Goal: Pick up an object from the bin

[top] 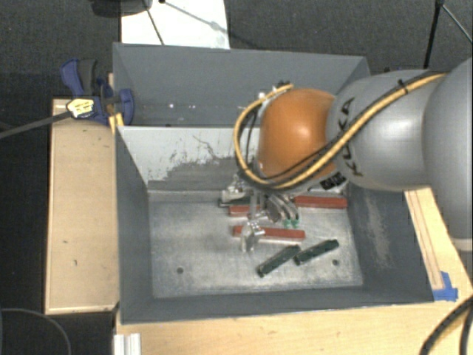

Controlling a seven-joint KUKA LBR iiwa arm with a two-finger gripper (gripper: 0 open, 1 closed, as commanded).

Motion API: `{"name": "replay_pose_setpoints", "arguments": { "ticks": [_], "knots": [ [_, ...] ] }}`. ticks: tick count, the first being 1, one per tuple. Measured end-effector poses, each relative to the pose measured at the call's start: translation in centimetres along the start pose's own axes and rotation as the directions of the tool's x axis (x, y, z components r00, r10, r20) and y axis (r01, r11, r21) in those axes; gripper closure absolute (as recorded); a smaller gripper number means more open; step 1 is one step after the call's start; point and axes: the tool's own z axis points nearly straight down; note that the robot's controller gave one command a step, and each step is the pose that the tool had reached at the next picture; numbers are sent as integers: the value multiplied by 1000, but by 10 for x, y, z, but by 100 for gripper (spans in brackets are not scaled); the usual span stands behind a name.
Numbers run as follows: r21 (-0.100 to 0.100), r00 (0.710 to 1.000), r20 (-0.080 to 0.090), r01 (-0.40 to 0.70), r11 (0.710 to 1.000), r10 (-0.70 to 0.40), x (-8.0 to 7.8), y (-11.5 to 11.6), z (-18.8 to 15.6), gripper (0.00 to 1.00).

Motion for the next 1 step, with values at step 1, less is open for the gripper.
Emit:
{"name": "replay_pose_setpoints", "arguments": {
  "ticks": [1],
  "knots": [
    [-6,1000,29,8,1000,-7,9,-46,45,100]
  ]
}}
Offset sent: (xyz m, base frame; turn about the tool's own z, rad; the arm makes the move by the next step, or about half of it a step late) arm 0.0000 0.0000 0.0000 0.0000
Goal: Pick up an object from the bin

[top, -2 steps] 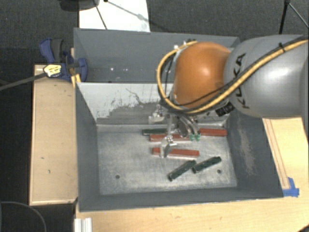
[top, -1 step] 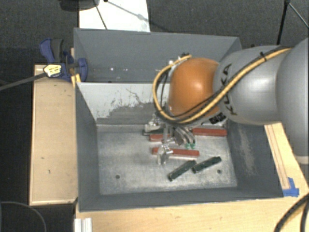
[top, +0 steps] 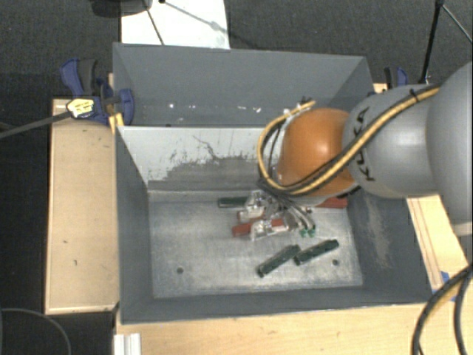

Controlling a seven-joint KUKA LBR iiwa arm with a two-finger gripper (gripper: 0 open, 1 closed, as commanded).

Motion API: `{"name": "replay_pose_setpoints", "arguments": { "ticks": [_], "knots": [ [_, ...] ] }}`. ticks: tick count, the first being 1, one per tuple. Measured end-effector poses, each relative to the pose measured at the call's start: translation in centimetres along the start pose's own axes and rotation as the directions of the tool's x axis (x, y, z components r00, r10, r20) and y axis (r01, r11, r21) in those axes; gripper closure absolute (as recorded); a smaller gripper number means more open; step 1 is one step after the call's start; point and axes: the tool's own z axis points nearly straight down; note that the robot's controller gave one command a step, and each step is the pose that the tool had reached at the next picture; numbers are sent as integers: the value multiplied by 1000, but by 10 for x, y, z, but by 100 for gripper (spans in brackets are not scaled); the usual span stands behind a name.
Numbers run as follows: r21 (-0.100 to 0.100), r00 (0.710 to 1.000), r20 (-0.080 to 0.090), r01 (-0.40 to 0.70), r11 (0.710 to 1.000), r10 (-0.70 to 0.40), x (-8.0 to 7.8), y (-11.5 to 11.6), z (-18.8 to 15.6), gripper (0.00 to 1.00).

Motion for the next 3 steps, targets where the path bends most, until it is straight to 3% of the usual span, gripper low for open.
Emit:
{"name": "replay_pose_setpoints", "arguments": {
  "ticks": [2,3],
  "knots": [
    [0,1000,-3,-2,1000,2,1,0,-1,100],
    [5,999,-31,30,1000,-30,2,0,-34,100]
  ]
}}
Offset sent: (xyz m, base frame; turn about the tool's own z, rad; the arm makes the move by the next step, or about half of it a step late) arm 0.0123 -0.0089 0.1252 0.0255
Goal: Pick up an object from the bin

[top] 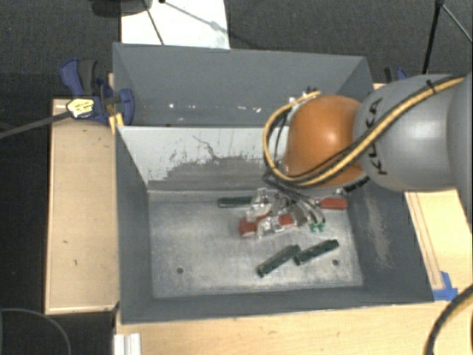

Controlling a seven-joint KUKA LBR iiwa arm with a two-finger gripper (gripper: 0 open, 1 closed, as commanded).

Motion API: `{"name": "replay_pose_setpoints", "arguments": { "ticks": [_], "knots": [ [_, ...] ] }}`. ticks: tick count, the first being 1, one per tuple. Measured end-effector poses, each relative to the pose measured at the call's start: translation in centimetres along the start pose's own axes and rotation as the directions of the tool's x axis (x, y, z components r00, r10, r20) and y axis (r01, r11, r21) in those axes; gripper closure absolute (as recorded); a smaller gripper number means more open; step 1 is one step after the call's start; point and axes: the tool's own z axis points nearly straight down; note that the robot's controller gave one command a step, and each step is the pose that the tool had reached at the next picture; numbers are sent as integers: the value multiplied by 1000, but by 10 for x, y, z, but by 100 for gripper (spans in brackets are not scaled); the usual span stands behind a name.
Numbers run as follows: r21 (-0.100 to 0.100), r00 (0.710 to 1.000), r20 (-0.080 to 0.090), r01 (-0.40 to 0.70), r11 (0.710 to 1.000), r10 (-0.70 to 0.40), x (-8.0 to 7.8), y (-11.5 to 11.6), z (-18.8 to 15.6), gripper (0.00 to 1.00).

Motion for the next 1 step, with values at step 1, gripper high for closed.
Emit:
{"name": "replay_pose_setpoints", "arguments": {
  "ticks": [1],
  "knots": [
    [0,999,0,37,999,-37,4,4,-163,100]
  ]
}}
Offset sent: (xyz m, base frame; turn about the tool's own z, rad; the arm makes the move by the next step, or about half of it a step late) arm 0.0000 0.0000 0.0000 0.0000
